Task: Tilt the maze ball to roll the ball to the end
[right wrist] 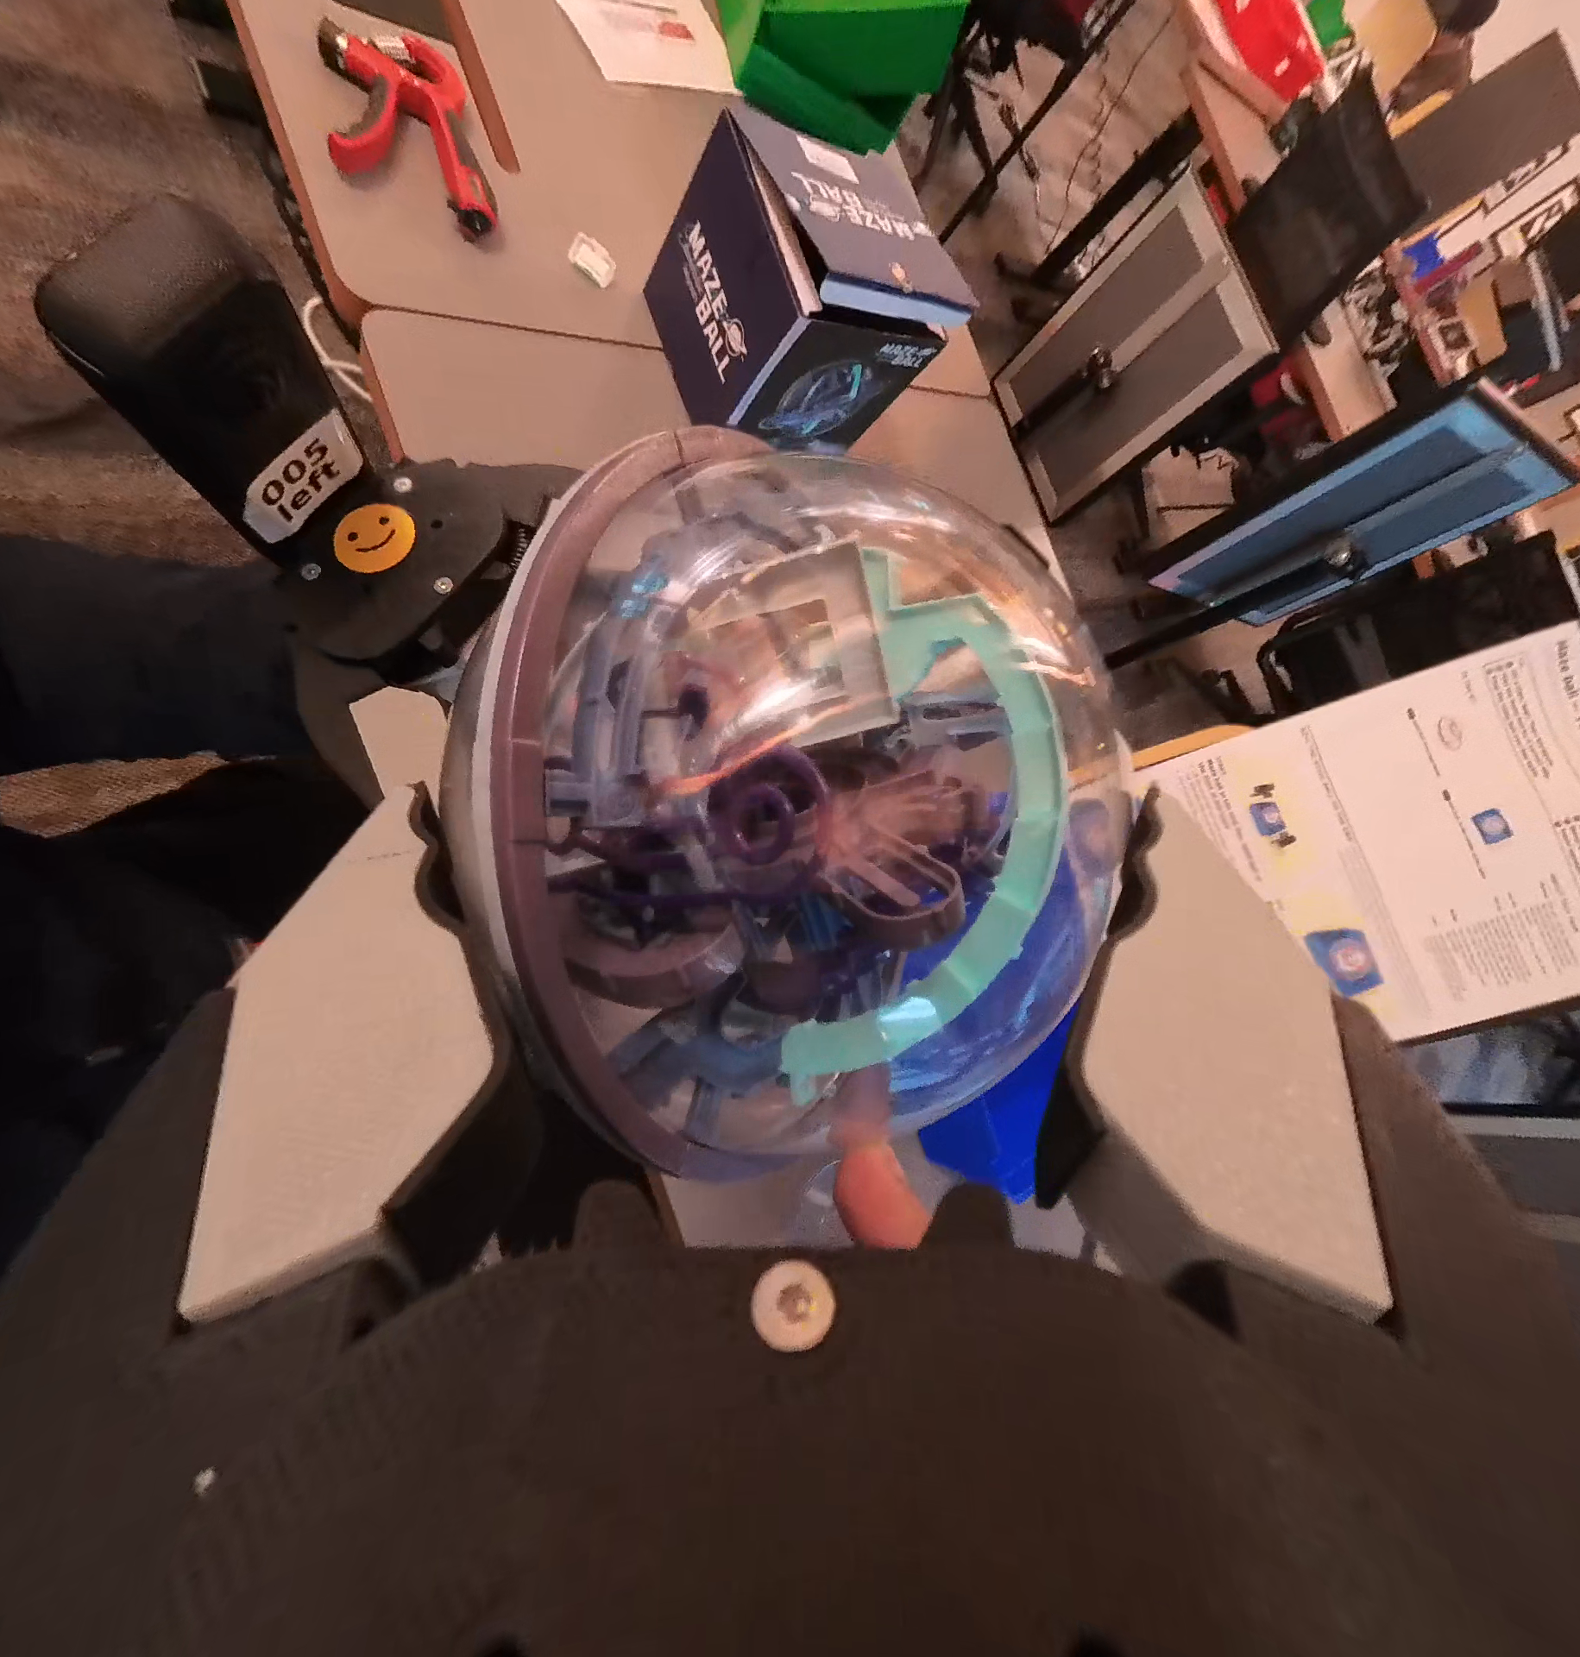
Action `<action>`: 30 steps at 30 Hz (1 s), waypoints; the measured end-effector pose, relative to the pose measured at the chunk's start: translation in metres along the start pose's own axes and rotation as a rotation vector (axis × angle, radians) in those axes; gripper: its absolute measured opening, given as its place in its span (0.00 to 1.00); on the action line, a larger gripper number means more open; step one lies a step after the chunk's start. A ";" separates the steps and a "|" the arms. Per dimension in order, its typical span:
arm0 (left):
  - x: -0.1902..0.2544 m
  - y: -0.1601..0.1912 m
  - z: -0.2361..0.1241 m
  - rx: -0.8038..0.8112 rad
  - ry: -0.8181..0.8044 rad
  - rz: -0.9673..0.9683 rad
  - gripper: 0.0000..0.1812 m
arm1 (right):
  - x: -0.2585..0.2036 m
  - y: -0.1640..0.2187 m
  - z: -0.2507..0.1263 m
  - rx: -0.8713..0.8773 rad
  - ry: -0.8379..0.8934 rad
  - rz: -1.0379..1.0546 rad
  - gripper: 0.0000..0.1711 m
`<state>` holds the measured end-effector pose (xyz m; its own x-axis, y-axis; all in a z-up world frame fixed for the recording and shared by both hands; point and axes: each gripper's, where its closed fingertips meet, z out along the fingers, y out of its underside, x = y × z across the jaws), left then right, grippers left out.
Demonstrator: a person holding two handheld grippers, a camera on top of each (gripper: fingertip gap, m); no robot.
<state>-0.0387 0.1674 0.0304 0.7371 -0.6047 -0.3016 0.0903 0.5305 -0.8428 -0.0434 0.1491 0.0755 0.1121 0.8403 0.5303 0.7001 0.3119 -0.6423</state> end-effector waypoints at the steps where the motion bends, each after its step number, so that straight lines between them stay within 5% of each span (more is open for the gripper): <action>1: -0.001 0.000 -0.001 0.003 0.005 -0.013 0.76 | 0.000 -0.001 0.001 -0.009 -0.004 0.013 0.84; 14: -0.015 0.008 -0.008 0.007 0.049 -0.066 0.76 | 0.002 -0.010 0.018 -0.093 0.034 0.013 0.83; 30: -0.014 0.025 -0.012 -0.014 0.146 -0.136 0.76 | 0.002 -0.010 0.021 0.041 -0.021 0.073 0.77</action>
<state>-0.0548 0.1826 0.0083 0.6137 -0.7504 -0.2455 0.1723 0.4308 -0.8859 -0.0648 0.1566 0.0716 0.1466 0.8702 0.4703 0.6615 0.2672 -0.7007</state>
